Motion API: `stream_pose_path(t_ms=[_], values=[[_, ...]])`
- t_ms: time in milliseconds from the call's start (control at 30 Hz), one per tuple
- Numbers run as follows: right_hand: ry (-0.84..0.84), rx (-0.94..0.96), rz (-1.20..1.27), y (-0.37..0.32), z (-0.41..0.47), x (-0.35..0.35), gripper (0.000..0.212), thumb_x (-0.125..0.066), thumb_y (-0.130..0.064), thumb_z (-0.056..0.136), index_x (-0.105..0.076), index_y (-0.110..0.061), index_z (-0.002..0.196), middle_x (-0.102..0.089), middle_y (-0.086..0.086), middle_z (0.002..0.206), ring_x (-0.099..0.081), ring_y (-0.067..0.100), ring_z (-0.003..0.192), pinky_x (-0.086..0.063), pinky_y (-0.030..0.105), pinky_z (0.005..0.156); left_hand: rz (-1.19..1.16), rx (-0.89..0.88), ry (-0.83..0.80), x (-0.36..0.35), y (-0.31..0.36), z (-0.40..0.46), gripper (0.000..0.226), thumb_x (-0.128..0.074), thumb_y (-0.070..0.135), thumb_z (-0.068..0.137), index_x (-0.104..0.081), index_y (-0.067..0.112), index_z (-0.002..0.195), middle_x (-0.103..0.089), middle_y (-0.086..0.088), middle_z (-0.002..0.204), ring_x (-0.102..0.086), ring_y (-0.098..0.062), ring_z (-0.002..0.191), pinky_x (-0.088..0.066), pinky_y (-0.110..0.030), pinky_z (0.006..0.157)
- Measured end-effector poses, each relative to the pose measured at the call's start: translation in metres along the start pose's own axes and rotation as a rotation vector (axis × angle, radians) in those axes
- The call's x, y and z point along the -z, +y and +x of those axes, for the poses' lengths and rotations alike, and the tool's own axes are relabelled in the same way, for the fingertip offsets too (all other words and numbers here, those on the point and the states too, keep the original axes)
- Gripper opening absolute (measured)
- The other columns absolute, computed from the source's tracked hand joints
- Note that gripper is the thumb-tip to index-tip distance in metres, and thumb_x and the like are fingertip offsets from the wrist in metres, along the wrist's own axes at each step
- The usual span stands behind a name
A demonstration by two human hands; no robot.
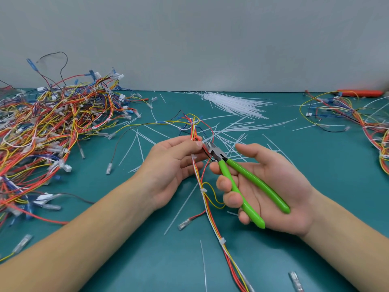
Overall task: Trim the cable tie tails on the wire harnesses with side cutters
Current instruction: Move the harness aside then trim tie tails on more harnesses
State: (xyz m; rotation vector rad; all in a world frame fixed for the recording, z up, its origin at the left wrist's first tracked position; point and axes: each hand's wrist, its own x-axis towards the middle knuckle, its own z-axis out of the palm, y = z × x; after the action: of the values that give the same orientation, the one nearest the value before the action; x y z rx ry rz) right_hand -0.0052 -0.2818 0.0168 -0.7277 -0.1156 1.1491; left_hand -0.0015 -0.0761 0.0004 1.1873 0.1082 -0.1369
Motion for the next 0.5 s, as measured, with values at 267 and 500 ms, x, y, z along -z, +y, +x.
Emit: stream_pose_path(t_ms=[267, 500], values=[[-0.037, -0.005, 0.028, -0.0008, -0.0017, 0.0022, 0.053, -0.04, -0.047, 0.103, -0.066, -0.003, 0.118, -0.067, 0.014, 0.09, -0.07, 0.029, 0.069, -0.063, 0.043, 0.059, 0.027, 0.005, -0.035, 0.0014, -0.0014, 0.0016, 0.011, -0.063, 0.01, 0.096, -0.071, 0.014, 0.102, -0.079, -0.006, 0.097, -0.074, -0.013, 0.081, -0.057, -0.026, 0.076], [0.014, 0.015, 0.023, 0.001, -0.0008, 0.0009, 0.045, -0.042, -0.039, 0.101, -0.073, -0.008, 0.109, -0.065, 0.007, 0.08, -0.066, 0.021, 0.06, -0.06, 0.035, 0.05, 0.061, -0.008, -0.074, 0.0021, -0.0028, 0.0022, 0.013, -0.062, 0.011, 0.097, -0.071, 0.013, 0.107, -0.079, -0.003, 0.097, -0.073, -0.009, 0.076, -0.054, -0.025, 0.076]])
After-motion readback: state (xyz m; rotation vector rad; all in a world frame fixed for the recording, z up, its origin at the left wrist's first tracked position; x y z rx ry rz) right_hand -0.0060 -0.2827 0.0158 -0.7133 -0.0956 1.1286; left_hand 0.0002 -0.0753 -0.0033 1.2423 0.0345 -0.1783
